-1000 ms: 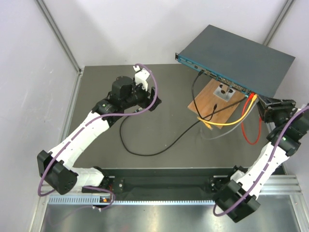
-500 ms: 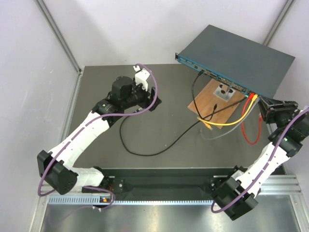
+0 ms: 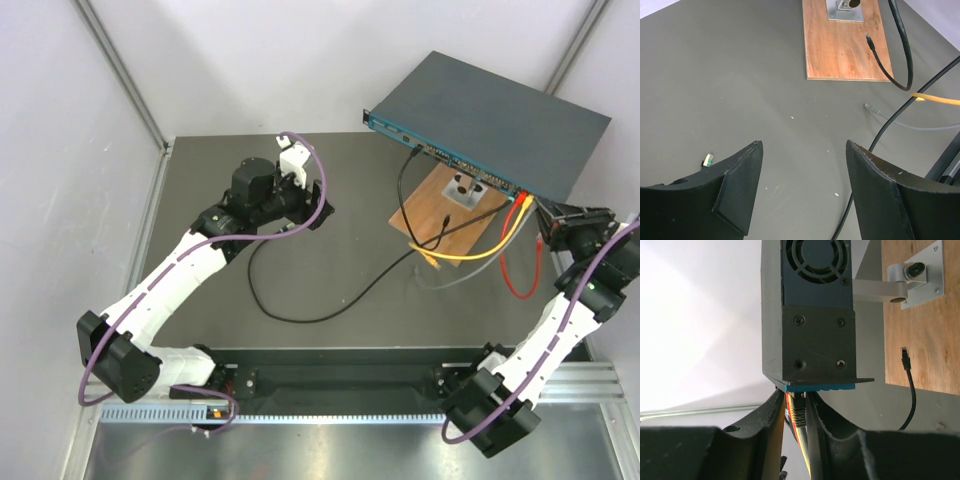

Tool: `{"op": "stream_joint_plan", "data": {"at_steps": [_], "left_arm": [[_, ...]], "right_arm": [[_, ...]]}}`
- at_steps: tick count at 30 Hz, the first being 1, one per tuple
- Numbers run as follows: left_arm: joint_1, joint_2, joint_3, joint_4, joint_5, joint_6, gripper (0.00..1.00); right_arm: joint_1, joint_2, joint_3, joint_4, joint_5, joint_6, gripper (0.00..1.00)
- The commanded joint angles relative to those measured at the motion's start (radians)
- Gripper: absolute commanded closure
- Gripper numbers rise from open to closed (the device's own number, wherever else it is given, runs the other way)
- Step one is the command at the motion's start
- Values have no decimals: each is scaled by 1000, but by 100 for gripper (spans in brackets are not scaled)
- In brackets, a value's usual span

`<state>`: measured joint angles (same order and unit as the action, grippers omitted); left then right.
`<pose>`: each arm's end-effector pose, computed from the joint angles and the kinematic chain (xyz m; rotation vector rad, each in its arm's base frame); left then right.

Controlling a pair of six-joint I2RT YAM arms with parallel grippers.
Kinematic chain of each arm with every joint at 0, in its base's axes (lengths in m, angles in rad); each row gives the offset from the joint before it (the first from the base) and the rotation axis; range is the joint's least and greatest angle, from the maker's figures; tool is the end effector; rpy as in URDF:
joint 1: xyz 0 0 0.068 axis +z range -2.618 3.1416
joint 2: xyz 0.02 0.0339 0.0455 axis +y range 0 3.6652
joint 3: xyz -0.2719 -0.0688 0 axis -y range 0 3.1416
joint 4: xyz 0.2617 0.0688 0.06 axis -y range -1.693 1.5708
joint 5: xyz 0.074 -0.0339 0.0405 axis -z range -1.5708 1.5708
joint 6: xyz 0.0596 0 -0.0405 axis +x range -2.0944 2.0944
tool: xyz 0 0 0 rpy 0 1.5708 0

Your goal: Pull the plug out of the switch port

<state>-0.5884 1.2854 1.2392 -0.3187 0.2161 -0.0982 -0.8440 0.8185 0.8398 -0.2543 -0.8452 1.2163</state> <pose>0.2684 -0.1944 0.3751 0.6237 1.8845 -0.6609 0.1696 -0.1236 0.3514 1.1689 1.4203 1.0195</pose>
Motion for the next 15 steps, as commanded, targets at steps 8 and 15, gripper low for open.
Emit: {"op": "stream_joint_plan", "data": {"at_steps": [8,15], "left_arm": [[7,2,0,18,5,18,28],[7,-3,-3,13,-6,31,28]], "right_arm": [[46,18,38,15,127,-6,90],[-4,2,2,38,67,5,68]]}}
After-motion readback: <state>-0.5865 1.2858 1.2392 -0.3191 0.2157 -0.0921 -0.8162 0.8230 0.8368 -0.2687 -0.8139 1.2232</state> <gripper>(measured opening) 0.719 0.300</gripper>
